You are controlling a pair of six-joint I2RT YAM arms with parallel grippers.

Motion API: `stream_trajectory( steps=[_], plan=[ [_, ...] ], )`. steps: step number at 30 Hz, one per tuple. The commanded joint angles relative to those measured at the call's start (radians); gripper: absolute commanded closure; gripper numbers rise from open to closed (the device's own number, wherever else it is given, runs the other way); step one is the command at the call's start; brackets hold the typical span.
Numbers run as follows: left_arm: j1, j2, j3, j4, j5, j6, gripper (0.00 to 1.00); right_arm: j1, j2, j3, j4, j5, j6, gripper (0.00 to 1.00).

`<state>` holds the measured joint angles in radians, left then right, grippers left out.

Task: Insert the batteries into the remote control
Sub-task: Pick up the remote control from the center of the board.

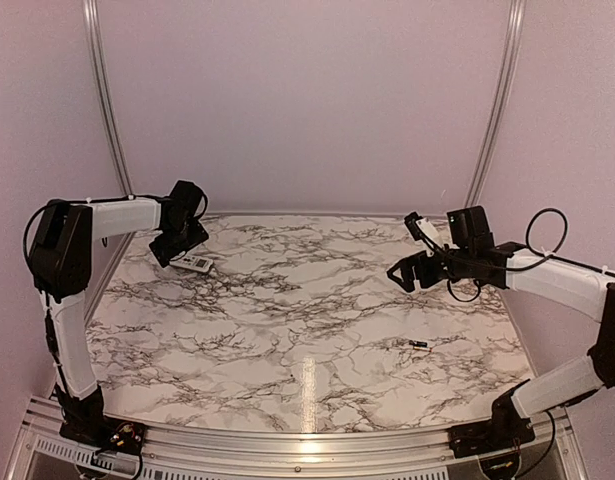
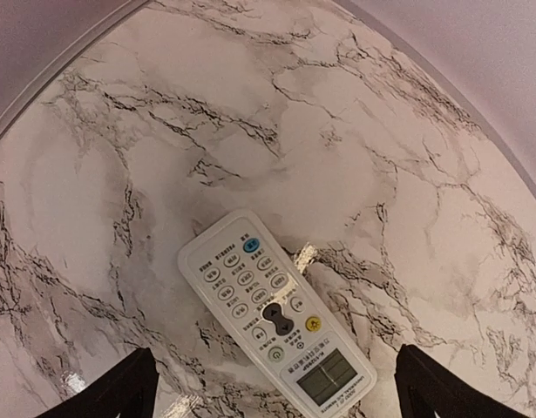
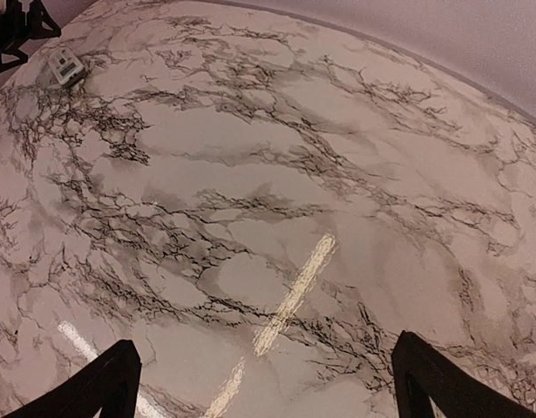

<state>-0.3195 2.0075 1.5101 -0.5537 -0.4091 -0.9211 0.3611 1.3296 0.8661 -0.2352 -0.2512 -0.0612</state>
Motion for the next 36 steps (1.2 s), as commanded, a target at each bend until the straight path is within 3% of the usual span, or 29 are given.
stream_trajectory(
  steps=[1,10,22,36],
  plan=[
    [0.004,0.061,0.066,-0.050,-0.006,-0.054,0.01,0.014,-0.039,0.045,-0.067,0.059,-0.007,0.01],
    [0.004,0.148,0.122,-0.082,-0.003,-0.087,0.01,0.071,0.001,0.141,-0.295,0.216,0.003,0.01],
    [0.004,0.240,0.198,-0.134,-0.005,-0.078,0.01,0.071,0.099,0.147,-0.421,0.205,0.121,0.01],
    [-0.006,0.307,0.243,-0.148,0.054,0.002,0.33,0.045,0.081,0.107,-0.339,0.124,0.119,0.01]
  ],
)
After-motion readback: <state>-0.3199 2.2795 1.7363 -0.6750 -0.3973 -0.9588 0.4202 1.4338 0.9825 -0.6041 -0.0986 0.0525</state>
